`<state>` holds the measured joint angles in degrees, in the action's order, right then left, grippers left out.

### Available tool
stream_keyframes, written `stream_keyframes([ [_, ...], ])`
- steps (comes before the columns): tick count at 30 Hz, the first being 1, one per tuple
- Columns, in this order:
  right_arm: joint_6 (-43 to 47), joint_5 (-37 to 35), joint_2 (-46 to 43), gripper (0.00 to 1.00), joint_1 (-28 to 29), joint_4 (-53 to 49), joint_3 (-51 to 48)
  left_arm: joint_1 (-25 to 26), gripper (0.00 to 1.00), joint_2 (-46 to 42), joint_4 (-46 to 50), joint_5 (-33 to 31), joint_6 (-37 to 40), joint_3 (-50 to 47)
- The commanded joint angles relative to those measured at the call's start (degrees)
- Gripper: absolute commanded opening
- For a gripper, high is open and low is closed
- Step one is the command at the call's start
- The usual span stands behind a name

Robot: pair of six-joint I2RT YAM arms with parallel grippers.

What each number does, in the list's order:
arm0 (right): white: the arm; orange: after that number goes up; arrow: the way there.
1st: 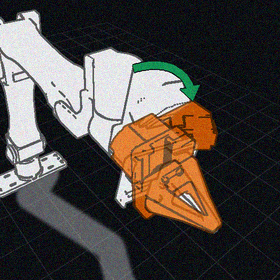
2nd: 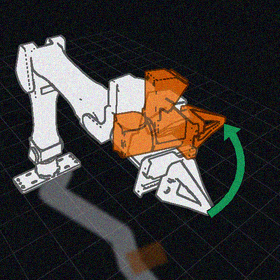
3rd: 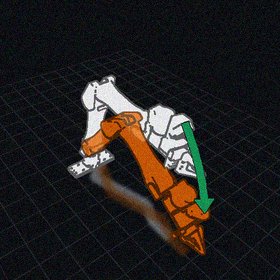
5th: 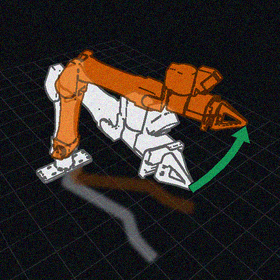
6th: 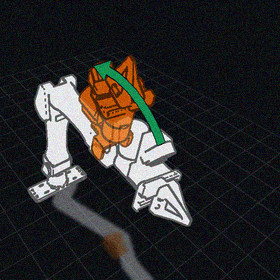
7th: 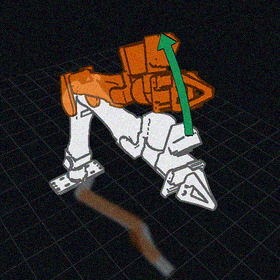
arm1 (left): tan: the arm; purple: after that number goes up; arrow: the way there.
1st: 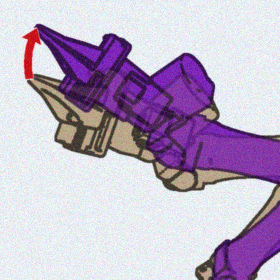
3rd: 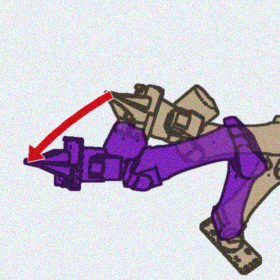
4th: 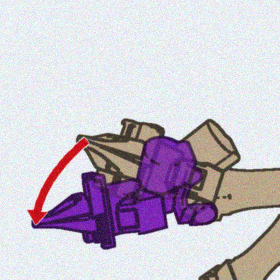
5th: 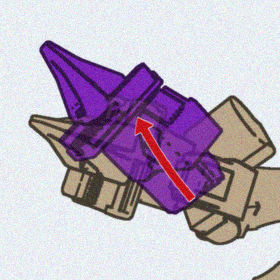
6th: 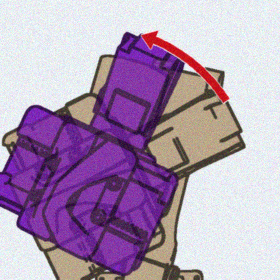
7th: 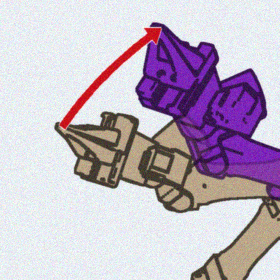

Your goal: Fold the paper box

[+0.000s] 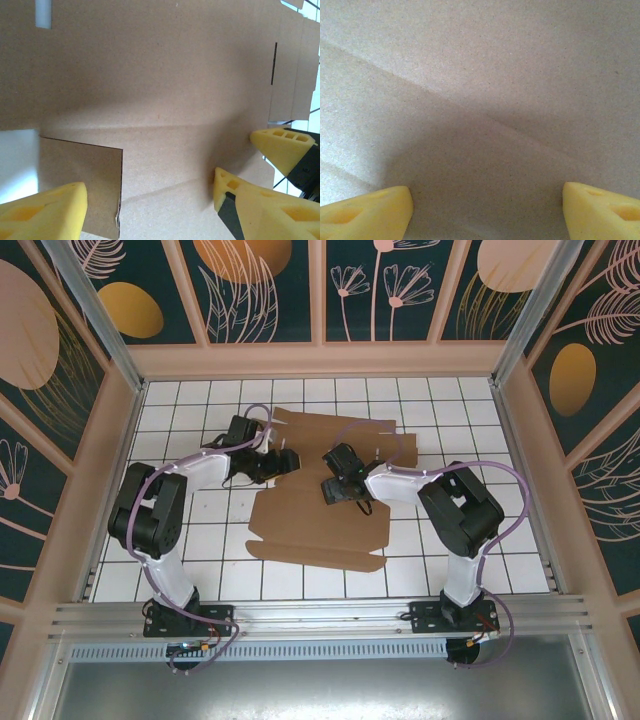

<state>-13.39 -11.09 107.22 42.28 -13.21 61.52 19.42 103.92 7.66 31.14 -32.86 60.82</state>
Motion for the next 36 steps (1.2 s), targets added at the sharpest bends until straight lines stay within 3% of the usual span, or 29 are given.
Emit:
stream_keyframes([
  [1, 0.4, 3.6, 6.6, 0.8, 1.3, -7.3, -3.6, 1.1, 0.77, 2.7, -1.4, 4.6, -2.0, -1.4],
  [9, -0.1, 3.4, 2.4, 0.8, 1.3, -8.6, -3.6, -0.5, 0.78, -2.1, 2.8, -1.2, -0.8, 0.5],
  [16, -0.1, 8.7, -10.6, 0.8, 1.0, -8.5, -0.9, -2.3, 0.76, -12.5, 12.4, -15.2, 2.6, 9.2],
  [18, -0.6, 9.5, -12.6, 0.8, 0.3, -8.3, 0.7, -2.1, 0.69, -14.0, 12.3, -16.0, 2.4, 9.6],
  [21, -1.2, 10.0, -13.1, 0.77, -2.2, -6.6, 2.6, 0.4, 0.45, -13.8, 9.8, -14.8, 1.8, 7.8],
  [24, -1.6, 10.0, -10.5, 0.7, -6.0, -5.7, 5.6, 6.5, 0.21, -9.5, 9.3, -14.3, 1.9, 7.2],
  [27, -2.2, 13.5, -7.4, 0.59, -10.6, -3.1, 8.6, 9.1, 0.04, -6.1, 4.7, -11.2, -1.3, 4.4],
  [31, -0.7, 16.8, 2.1, 0.33, -15.3, -4.1, 16.7, 9.5, 0.0, 0.4, 3.8, -10.6, -2.3, 4.5],
  [36, 2.3, 18.7, 12.7, 0.19, -16.0, -8.6, 25.3, 9.4, 0.0, 7.9, 9.2, -15.2, -0.2, 10.3],
])
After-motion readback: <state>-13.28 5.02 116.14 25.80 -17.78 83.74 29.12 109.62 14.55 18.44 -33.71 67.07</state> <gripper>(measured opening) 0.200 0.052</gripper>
